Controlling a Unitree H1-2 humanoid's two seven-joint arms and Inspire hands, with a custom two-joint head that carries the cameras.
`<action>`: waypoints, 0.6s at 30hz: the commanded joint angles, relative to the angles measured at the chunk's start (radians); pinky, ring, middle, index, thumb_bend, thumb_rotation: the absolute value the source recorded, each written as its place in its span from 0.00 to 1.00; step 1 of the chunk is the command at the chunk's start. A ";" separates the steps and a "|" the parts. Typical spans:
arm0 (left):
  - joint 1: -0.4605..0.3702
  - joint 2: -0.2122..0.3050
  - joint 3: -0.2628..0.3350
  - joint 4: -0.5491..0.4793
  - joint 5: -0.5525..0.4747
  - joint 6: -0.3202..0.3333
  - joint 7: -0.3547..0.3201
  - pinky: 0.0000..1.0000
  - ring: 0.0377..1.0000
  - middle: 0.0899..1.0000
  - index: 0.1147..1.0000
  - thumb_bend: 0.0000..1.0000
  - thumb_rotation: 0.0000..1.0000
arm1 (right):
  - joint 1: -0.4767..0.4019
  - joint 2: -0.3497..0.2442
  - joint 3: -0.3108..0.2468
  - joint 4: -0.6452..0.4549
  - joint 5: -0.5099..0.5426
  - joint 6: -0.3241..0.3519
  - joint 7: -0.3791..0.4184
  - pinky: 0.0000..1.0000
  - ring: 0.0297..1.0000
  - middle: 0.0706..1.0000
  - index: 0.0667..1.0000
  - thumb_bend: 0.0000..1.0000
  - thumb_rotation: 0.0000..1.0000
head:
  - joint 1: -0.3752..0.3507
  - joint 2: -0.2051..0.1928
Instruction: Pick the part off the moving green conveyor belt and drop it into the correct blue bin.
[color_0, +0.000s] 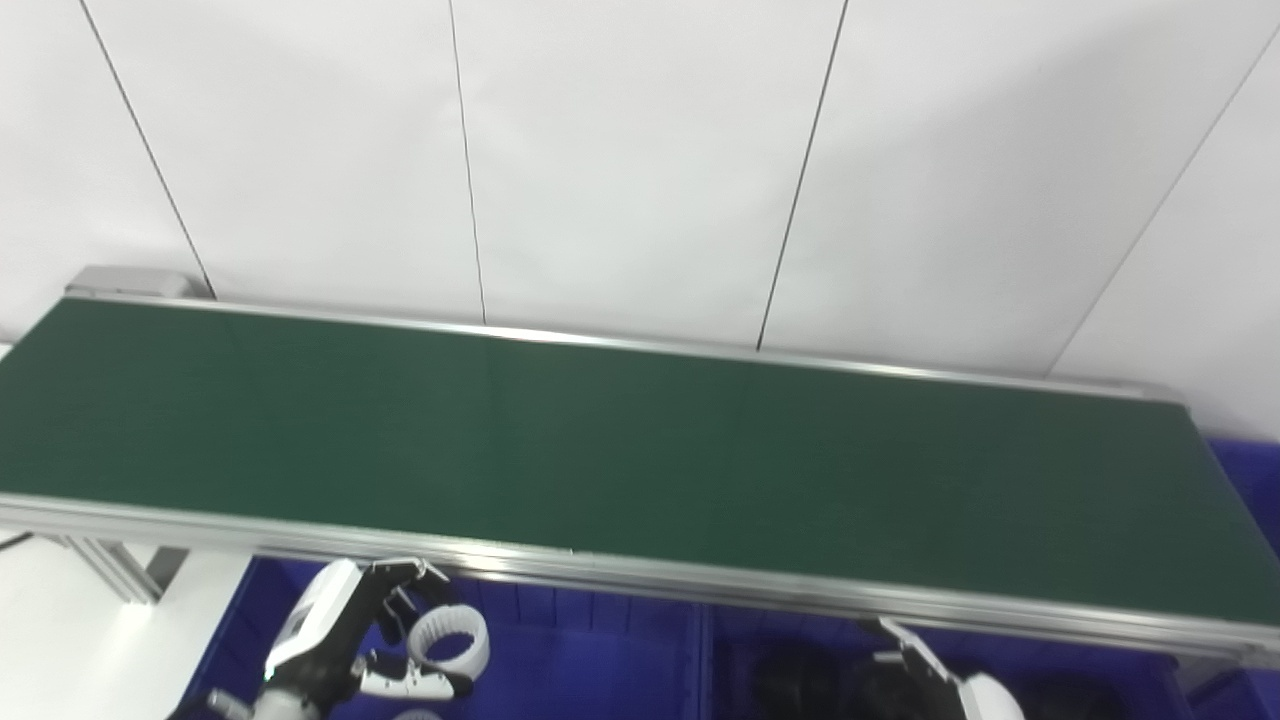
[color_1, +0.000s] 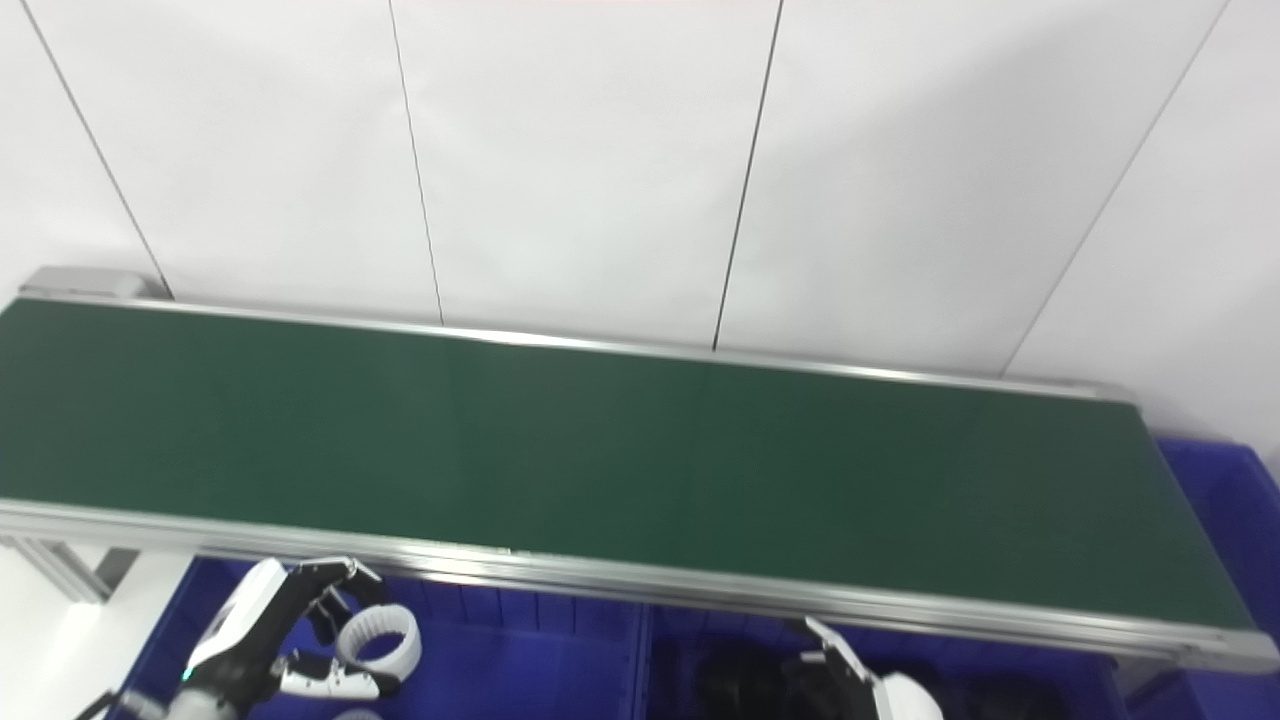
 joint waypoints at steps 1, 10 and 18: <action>-0.029 0.004 0.001 0.001 0.016 -0.001 0.013 0.38 0.39 0.44 0.45 0.50 0.00 | -0.010 -0.004 -0.015 -0.046 0.007 0.010 0.000 0.61 0.63 0.63 0.80 0.74 0.32 | 0.004 0.012; -0.023 0.002 -0.010 -0.016 0.040 0.055 -0.016 0.58 0.61 0.63 0.61 0.52 0.15 | -0.014 -0.005 -0.036 -0.070 0.014 0.020 0.032 0.62 0.64 0.63 0.80 0.75 0.34 | 0.004 0.052; -0.007 -0.015 0.011 -0.057 -0.080 -0.076 -0.014 0.64 0.71 0.75 0.79 0.84 0.66 | -0.021 -0.004 -0.038 -0.065 0.012 0.013 0.036 0.61 0.63 0.62 0.80 0.75 0.34 | -0.008 0.059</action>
